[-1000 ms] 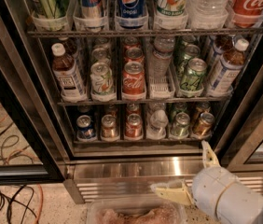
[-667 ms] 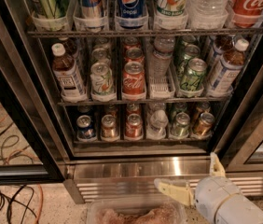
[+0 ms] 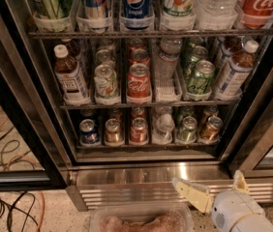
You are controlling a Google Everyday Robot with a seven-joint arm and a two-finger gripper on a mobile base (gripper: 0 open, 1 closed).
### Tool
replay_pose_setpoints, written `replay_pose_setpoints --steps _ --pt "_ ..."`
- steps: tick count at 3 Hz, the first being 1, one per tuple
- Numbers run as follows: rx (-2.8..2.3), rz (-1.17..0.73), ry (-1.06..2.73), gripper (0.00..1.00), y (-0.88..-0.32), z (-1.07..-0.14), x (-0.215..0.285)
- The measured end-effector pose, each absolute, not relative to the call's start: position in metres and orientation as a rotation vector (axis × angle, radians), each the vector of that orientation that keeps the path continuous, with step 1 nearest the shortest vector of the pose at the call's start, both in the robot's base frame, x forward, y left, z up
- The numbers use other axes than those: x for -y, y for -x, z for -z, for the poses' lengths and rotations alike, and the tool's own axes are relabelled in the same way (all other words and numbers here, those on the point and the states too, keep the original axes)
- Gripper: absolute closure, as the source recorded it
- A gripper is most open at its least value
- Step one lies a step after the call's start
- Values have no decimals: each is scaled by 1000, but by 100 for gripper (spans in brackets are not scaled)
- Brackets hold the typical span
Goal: Pick coke can from bottom shelf of fridge
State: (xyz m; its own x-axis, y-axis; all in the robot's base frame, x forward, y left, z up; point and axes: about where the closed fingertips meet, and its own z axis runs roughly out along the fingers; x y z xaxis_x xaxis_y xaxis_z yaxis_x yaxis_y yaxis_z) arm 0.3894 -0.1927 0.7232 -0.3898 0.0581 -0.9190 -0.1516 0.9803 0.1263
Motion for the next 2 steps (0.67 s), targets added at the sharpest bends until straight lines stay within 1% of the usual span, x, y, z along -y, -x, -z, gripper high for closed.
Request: replay_pose_setpoints --steps 1,2 --pt "-1951 -282 132 0 -392 -720 179" --pt "-1870 -383 317 0 -394 -715 132"
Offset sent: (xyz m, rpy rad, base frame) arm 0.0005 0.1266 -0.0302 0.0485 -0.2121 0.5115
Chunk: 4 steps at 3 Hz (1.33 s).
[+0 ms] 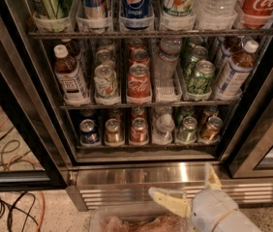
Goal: Pick coke can from bottom shelf of fridge
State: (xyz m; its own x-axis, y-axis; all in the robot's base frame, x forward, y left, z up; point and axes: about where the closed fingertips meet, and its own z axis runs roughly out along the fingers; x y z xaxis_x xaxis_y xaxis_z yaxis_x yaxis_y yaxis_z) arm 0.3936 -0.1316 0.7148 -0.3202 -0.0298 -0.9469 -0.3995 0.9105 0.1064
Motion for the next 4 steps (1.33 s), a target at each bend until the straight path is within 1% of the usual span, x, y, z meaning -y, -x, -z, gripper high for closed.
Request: replay_pose_setpoints --steps 1,2,3,4 --pt "-1750 -392 474 0 -379 -705 91" --pt "-1646 -259 551 0 -364 -714 67" --pt "-1515 -302 609 0 -348 -733 -5" --pt "-1474 -319 581 0 -350 -737 -19"
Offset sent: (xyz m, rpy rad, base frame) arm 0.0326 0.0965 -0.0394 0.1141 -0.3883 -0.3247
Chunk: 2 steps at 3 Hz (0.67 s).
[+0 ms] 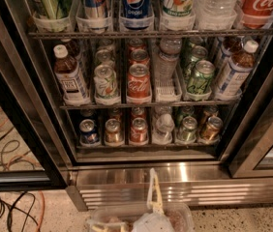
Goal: Pick coke can from bottom shelf of fridge
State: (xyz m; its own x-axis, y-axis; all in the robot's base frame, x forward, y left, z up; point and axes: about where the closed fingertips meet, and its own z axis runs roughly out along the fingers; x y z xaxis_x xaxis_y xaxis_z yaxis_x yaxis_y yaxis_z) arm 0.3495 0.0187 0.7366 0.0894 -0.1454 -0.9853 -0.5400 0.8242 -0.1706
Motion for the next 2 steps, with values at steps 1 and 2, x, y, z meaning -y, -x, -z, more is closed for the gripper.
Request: replay_pose_setpoints --steps 1,2 --pt "-1484 -309 538 0 -344 -723 -20" --pt "-1495 -291 466 0 -344 -698 -25"
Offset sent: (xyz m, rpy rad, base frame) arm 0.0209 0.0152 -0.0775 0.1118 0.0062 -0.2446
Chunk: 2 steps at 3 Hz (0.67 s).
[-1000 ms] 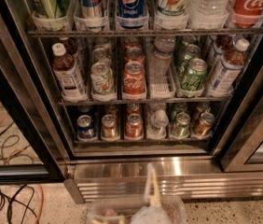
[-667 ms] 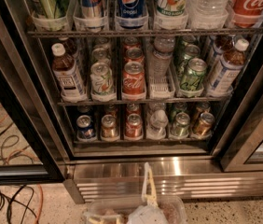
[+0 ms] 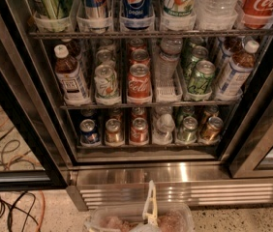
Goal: Pick coke can from bottom shelf of fridge
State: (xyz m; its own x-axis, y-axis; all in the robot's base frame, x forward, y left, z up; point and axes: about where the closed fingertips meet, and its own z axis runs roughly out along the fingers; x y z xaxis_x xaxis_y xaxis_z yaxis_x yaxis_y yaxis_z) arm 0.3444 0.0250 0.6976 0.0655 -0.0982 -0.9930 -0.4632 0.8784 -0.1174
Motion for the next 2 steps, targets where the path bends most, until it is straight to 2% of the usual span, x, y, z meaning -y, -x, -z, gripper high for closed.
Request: replay_pose_setpoints --steps 2 --pt "-1496 -294 462 0 -345 -696 -25"
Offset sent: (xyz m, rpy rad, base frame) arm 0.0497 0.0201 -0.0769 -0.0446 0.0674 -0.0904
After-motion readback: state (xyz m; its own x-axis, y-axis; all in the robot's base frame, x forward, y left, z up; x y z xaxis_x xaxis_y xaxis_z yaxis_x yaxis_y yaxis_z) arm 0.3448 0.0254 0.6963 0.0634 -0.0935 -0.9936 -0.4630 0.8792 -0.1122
